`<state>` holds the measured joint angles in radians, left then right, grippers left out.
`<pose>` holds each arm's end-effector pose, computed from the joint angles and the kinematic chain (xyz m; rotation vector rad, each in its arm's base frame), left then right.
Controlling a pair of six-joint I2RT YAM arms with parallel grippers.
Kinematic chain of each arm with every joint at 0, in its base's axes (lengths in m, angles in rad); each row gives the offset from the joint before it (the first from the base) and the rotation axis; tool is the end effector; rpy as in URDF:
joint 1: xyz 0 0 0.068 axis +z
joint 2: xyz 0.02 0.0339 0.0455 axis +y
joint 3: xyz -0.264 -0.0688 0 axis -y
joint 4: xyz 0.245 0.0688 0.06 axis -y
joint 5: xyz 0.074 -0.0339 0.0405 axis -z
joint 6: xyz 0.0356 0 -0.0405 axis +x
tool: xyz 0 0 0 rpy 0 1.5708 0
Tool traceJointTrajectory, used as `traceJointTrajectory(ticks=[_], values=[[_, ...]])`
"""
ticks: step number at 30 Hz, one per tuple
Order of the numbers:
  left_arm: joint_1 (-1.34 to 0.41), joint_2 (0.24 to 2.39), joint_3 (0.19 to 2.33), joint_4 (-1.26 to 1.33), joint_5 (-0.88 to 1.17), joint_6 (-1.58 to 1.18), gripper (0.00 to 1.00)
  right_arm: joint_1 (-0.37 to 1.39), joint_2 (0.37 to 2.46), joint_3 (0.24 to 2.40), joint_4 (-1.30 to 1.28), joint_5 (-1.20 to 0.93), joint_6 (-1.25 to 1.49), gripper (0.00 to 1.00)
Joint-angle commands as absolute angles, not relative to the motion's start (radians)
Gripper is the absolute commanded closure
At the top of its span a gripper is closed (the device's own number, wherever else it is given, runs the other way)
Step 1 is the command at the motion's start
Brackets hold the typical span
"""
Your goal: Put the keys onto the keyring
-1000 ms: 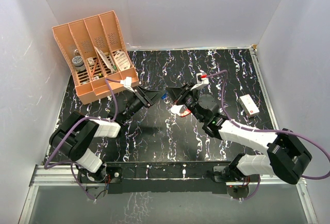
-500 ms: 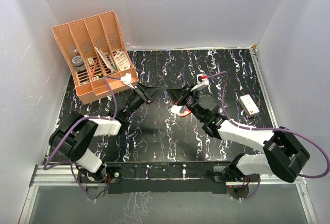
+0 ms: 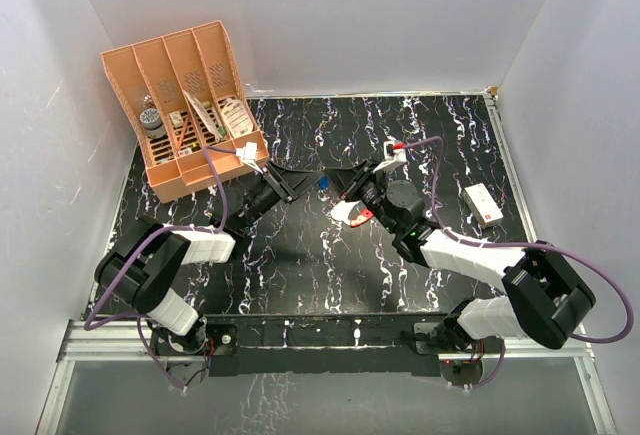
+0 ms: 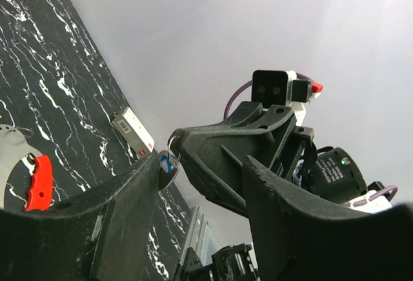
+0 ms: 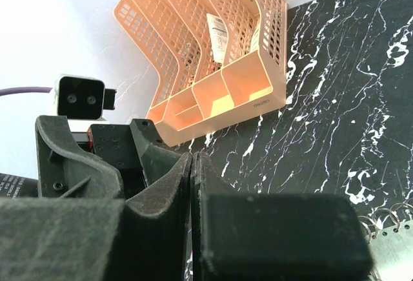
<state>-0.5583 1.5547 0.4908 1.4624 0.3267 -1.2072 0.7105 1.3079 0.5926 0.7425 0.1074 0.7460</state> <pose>0.2369 -0.1614 0.2342 -0.1126 1.3843 -1.7093 0.2186 0.1830 0.2560 0.1198 1.6403 1.0572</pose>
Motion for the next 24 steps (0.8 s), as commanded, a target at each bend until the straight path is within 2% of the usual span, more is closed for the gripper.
traceJointTrajectory(ticks=[1, 3, 6, 10, 15, 24], values=[[-0.554, 1.519, 0.48, 1.782, 0.366, -1.176, 0.51, 0.695, 1.299, 0.639, 0.814, 0.09, 0.748, 1.0], [-0.555, 1.519, 0.481, 1.763, 0.38, -1.156, 0.55, 0.691, 1.298, 0.645, 0.809, 0.085, 0.745, 1.0], [-0.555, 1.511, 0.479, 1.717, 0.385, -1.115, 0.55, 0.69, 1.293, 0.654, 0.797, 0.078, 0.744, 1.0], [-0.558, 1.484, 0.492, 1.628, 0.394, -1.043, 0.5, 0.69, 1.29, 0.661, 0.791, 0.072, 0.744, 1.0], [-0.588, 1.422, 0.508, 1.467, 0.367, -0.914, 0.33, 0.69, 1.294, 0.669, 0.784, 0.067, 0.747, 1.0], [-0.635, 1.292, 0.534, 1.097, 0.251, -0.677, 0.3, 0.69, 1.283, 0.69, 0.746, 0.075, 0.747, 1.0]])
